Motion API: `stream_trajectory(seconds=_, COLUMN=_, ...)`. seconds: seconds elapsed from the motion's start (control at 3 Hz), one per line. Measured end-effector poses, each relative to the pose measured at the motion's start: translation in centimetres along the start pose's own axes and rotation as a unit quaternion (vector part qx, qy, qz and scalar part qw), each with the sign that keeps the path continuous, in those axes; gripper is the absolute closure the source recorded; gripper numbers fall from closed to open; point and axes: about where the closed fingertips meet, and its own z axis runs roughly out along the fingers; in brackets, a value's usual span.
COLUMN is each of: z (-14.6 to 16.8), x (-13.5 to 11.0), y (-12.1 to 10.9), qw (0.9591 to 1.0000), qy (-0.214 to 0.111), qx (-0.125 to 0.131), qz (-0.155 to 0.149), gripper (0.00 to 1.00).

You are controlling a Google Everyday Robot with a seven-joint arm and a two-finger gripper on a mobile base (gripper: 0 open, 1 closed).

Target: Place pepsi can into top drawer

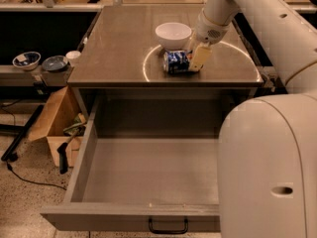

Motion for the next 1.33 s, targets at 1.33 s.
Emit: stream_trajectory(seconds=1.33, z=-4.6, x=2.0, y=7.5, qw=0.9974, qy=0.009, qx=0.051, qz=0.050, gripper=1.00)
